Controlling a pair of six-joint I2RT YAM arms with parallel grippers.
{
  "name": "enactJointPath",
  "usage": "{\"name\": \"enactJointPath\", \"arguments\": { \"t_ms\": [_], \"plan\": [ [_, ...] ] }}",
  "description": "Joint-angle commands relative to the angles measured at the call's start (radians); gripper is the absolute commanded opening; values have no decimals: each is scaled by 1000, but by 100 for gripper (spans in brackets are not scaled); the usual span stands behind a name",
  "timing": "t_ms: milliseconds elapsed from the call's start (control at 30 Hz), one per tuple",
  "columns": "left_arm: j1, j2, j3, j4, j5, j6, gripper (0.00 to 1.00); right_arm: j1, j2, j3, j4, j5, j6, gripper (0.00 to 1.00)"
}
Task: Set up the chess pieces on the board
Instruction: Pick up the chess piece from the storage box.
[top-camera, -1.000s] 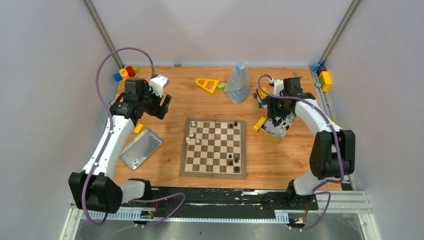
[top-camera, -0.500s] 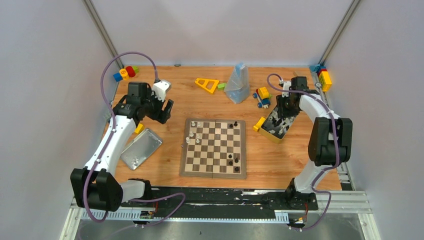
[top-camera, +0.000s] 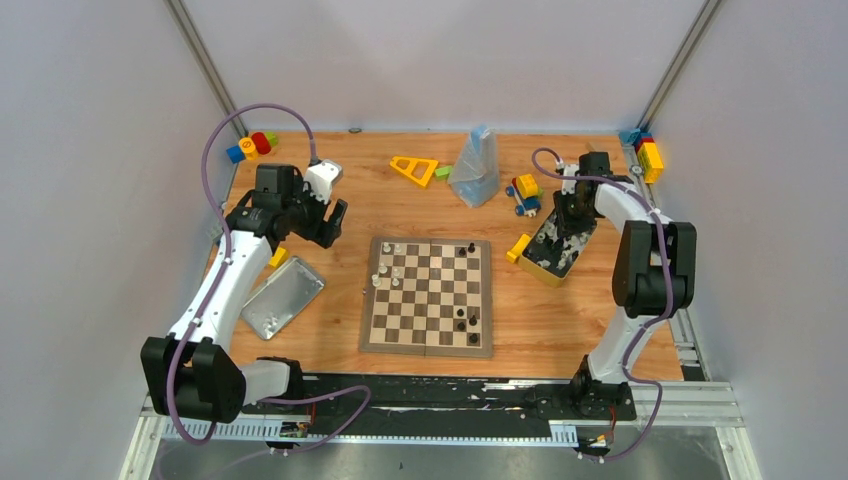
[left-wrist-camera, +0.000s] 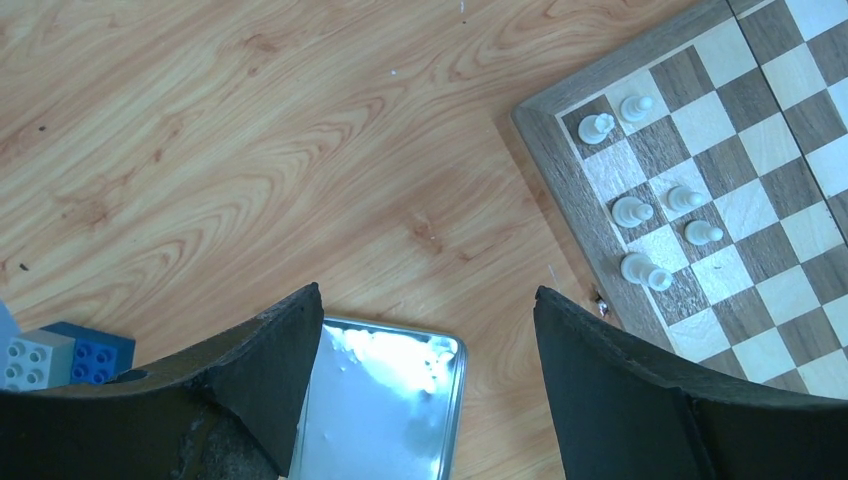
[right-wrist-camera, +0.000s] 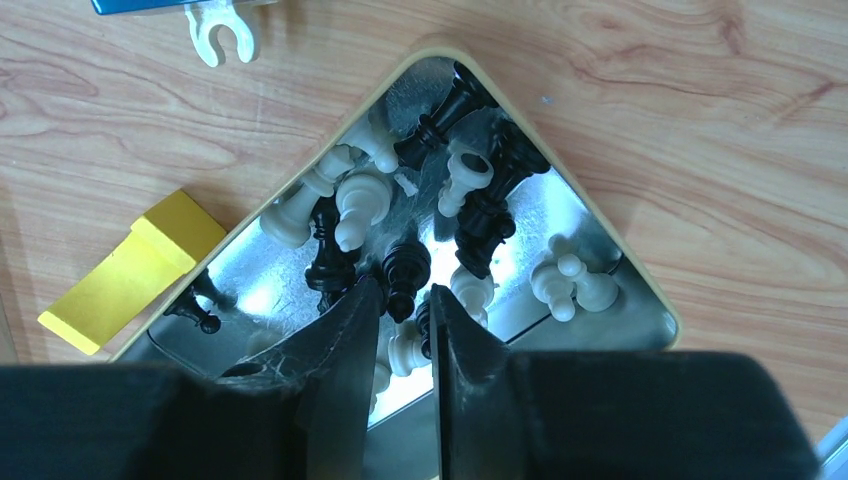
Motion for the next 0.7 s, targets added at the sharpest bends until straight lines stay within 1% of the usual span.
{"name": "enactJointPath", "arguments": {
  "t_ms": [0, 133, 200, 367, 400, 533, 667],
  "plan": [
    [-3, -2, -4, 21, 7, 26, 85, -6, 20, 52, -6, 3, -14, 25],
    [-2, -1, -5, 23, 1, 28, 86, -6, 38, 60, -6, 3, -18, 20],
    [-2, 0, -5, 23, -3, 29, 86, -7, 47, 68, -5, 5, -18, 17],
    [-3, -5, -3, 19, -6, 28, 86, -7, 35, 82, -20, 1, -19, 2],
    [-3, -7, -3, 19, -6, 28, 86, -7, 21, 87, -28, 0, -20, 0],
    [-2, -13, -1, 17, -9, 26, 86, -6, -70, 110, -76, -18, -24, 0],
    [-2, -15, -4, 19, -17, 26, 86, 8, -180, 114, -118, -74, -30, 0]
  ]
}}
